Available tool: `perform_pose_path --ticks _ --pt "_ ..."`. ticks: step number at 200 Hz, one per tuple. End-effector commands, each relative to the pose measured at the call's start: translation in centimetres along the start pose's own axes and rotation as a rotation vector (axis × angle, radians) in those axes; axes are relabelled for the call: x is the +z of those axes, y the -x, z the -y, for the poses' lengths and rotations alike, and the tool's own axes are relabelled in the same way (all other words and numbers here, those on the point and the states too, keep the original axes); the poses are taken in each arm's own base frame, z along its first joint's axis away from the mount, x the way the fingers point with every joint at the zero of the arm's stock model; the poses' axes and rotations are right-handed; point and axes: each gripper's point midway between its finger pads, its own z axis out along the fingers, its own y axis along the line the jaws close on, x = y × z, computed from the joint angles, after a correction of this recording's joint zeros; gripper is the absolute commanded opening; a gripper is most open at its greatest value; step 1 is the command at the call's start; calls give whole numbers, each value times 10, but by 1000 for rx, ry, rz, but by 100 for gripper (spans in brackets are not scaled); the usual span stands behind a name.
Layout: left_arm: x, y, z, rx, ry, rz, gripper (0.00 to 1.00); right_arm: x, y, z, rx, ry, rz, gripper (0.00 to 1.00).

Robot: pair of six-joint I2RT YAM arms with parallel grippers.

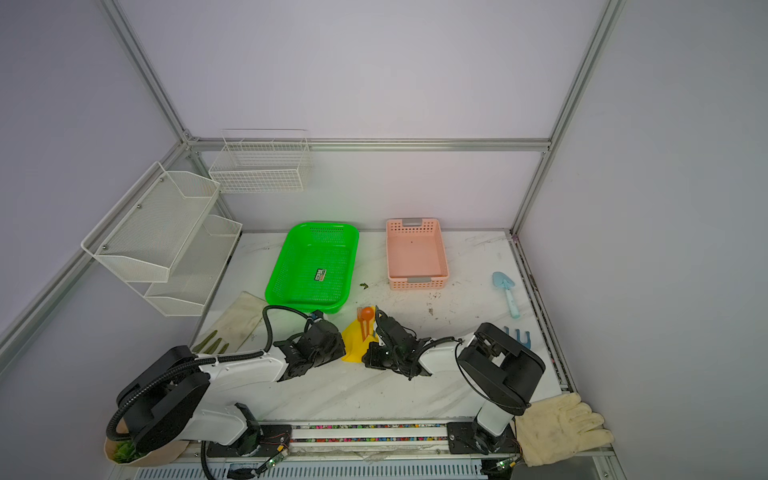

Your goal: Place the utensils on the paper napkin and roll it up

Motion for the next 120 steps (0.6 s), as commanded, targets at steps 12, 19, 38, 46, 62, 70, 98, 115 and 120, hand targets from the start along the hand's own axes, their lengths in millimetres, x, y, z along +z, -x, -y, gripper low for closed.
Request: perform_pose_path --ticks 12,19,38,46,62,70,98,115,120 --pt "-14 16 28 29 -78 47 6 4 -5 11 22 -30 -11 0" --pt "-15 17 31 31 -89 51 6 4 -6 11 22 -31 -12 0" --pt "-18 20 39 41 -113 63 6 4 -7 12 22 -30 -14 0" --pt "-20 22 43 46 -124 65 6 4 -7 12 22 -31 -15 0" --pt "-23 25 54 51 -161 73 6 4 -7 12 22 -31 -15 0" --pt "-24 26 59 51 -179 79 6 4 -7 12 23 -31 -14 0" --pt "-29 31 76 61 -224 85 6 4 -7 12 23 -30 -16 0" --pt "-32 33 83 58 -242 89 6 4 -7 13 21 -30 -16 0" --pt "-33 34 85 54 -250 92 6 4 -8 12 20 -29 -18 0"
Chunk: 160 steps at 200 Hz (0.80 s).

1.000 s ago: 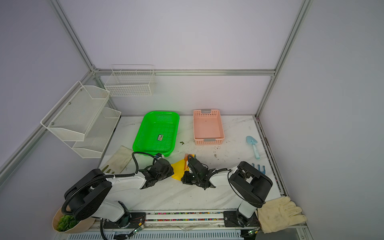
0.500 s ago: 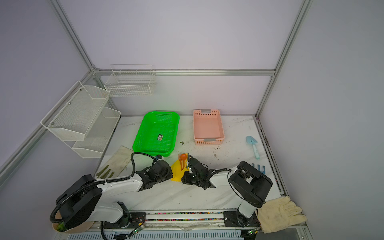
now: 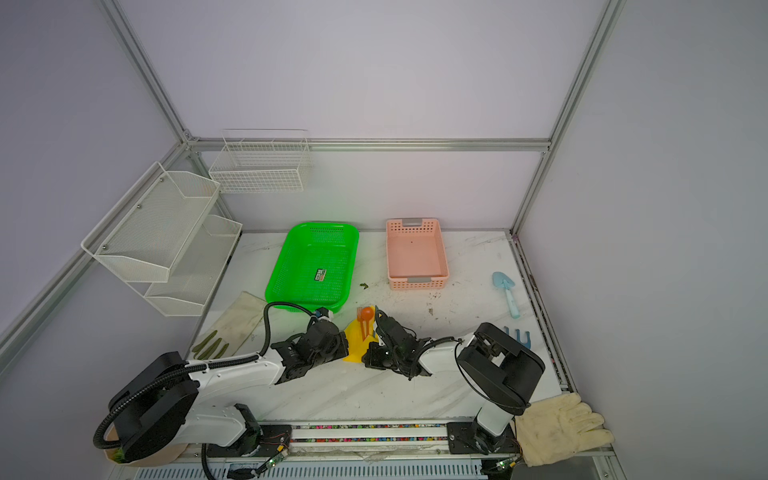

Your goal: Place the utensils on the paper napkin and roll it up

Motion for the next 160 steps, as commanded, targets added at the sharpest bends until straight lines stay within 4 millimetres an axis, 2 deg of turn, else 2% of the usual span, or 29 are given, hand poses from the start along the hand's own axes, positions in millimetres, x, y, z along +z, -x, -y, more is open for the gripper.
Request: perform_pose_path --ticks 1,41,90,134,139,160 --pt "-16 36 55 -3 -152 84 6 4 -8 12 21 -31 -17 0" --pt "-20 40 69 -14 -207 97 5 3 -9 14 22 -28 -17 0" --pt "-16 41 81 -24 -243 94 5 3 -10 16 26 -27 -17 0" --pt "-16 44 102 -23 -301 96 5 3 -13 19 33 -31 -21 0" --pt "-6 38 98 -20 -279 76 5 3 -13 19 33 -31 -20 0" --pt "-2 37 104 -20 -291 71 5 2 -13 19 36 -29 -17 0"
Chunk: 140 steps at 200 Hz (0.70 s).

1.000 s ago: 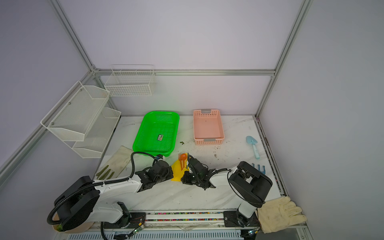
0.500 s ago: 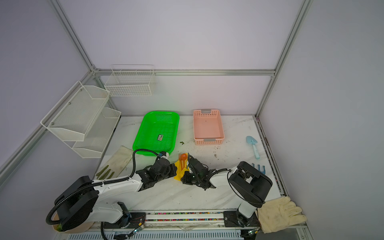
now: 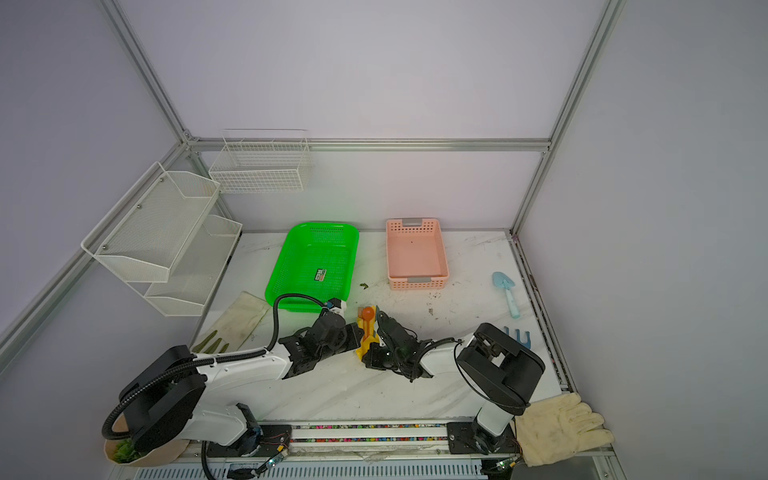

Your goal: Place the utensils on the paper napkin and roll it up

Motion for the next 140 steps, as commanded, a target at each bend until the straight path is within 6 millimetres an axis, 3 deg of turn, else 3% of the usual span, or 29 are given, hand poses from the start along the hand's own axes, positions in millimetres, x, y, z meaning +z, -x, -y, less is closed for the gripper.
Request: perform_pose_path --ticks 1,117,140 --pt "0 26 48 -12 -124 59 5 2 -13 19 36 -51 -31 0" --pt "31 8 45 -8 -109 10 5 -2 -13 18 41 -41 -23 0" --pt "37 3 42 -10 -101 -4 4 -4 -14 19 42 -45 -19 9"
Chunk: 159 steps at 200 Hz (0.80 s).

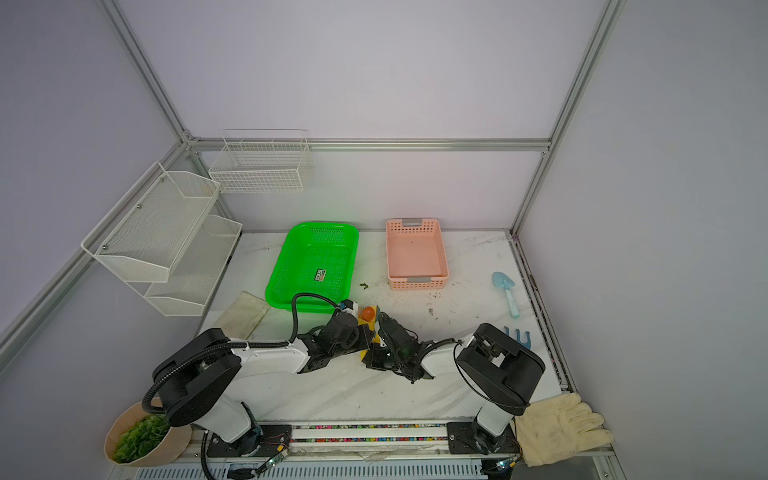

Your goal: Place the utensils on the paper napkin and roll it up

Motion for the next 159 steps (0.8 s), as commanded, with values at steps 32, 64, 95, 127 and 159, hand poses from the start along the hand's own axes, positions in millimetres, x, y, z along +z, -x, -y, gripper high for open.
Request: perform_pose_path --ticks 32,64,95,127,159 --pt "6 18 36 -15 -92 41 4 -8 -14 19 32 -54 -20 19" --pt "11 15 35 -9 -85 28 4 -12 -12 15 29 -40 -7 19" --pt "18 10 32 -9 -74 9 4 -14 -13 13 24 -24 -3 21" --pt "20 8 31 -7 -69 4 4 -17 -14 12 21 -6 3 30" --pt "20 8 30 -2 -66 2 4 -23 -12 6 12 11 18 33"
